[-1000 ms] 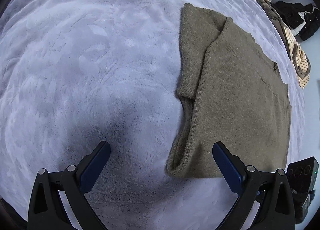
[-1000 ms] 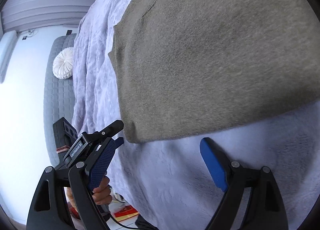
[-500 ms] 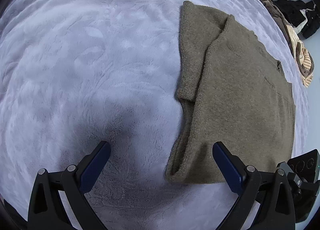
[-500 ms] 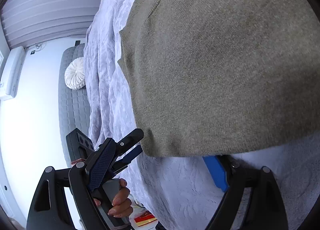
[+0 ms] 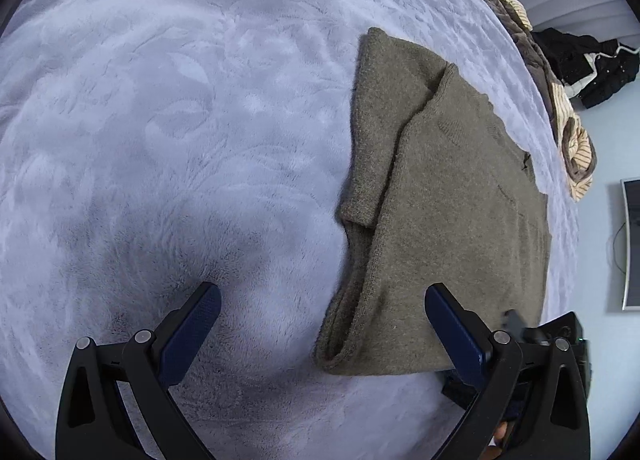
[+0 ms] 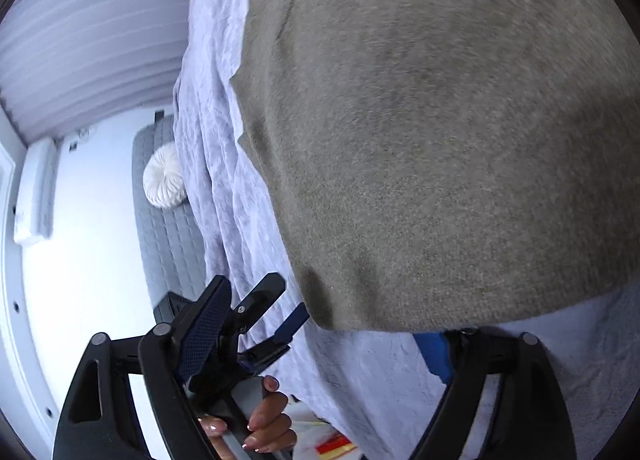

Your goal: Fold small clothes

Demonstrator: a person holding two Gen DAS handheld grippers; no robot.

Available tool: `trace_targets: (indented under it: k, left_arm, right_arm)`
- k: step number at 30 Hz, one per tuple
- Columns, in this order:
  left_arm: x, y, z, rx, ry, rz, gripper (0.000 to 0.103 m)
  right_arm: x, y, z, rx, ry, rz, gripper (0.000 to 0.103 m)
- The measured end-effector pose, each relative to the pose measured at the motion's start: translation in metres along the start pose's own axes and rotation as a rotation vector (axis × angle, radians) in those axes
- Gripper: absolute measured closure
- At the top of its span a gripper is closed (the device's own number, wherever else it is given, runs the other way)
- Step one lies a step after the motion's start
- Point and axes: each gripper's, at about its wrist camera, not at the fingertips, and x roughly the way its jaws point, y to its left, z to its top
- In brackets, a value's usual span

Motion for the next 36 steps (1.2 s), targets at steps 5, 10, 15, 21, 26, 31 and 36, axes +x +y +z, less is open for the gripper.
trace_targets:
  k: [5, 10, 15, 21, 26, 31, 36]
  left_arm:
    - [0.007, -0.002, 0.008, -0.013, 0.050, -0.137, 0.001]
    - [0.025, -0.019, 0.025, -0.026, 0.110, -0.324, 0.001]
    - [0.044, -0.039, 0.053, -0.016, 0.133, -0.414, 0.001]
    - [0.054, -0.086, 0.067, 0.108, 0.114, -0.306, 0.021]
    - [0.068, -0.105, 0.055, 0.212, 0.116, -0.110, 0.035]
    - [0.069, -0.115, 0.053, 0.251, 0.096, -0.036, 0.035]
    - [0.061, -0.124, 0.052, 0.273, 0.029, 0.034, 0.070]
  right_arm:
    - [0.005, -0.008, 0.002, 0.056, 0.018, 0.040, 0.094]
    - [-0.013, 0.040, 0.012, -0.130, 0.003, 0.109, 0.095]
    - [-0.025, 0.063, 0.013, -0.218, 0.013, 0.121, 0.095]
    - [-0.015, 0.049, 0.000, -0.221, 0.063, 0.062, 0.095]
    - [0.000, 0.023, -0.017, -0.260, 0.217, -0.205, 0.090]
    - [-0.044, 0.030, -0.017, -0.392, 0.190, -0.345, 0.090]
    - [-0.099, 0.062, 0.025, -0.504, -0.067, -0.412, 0.090]
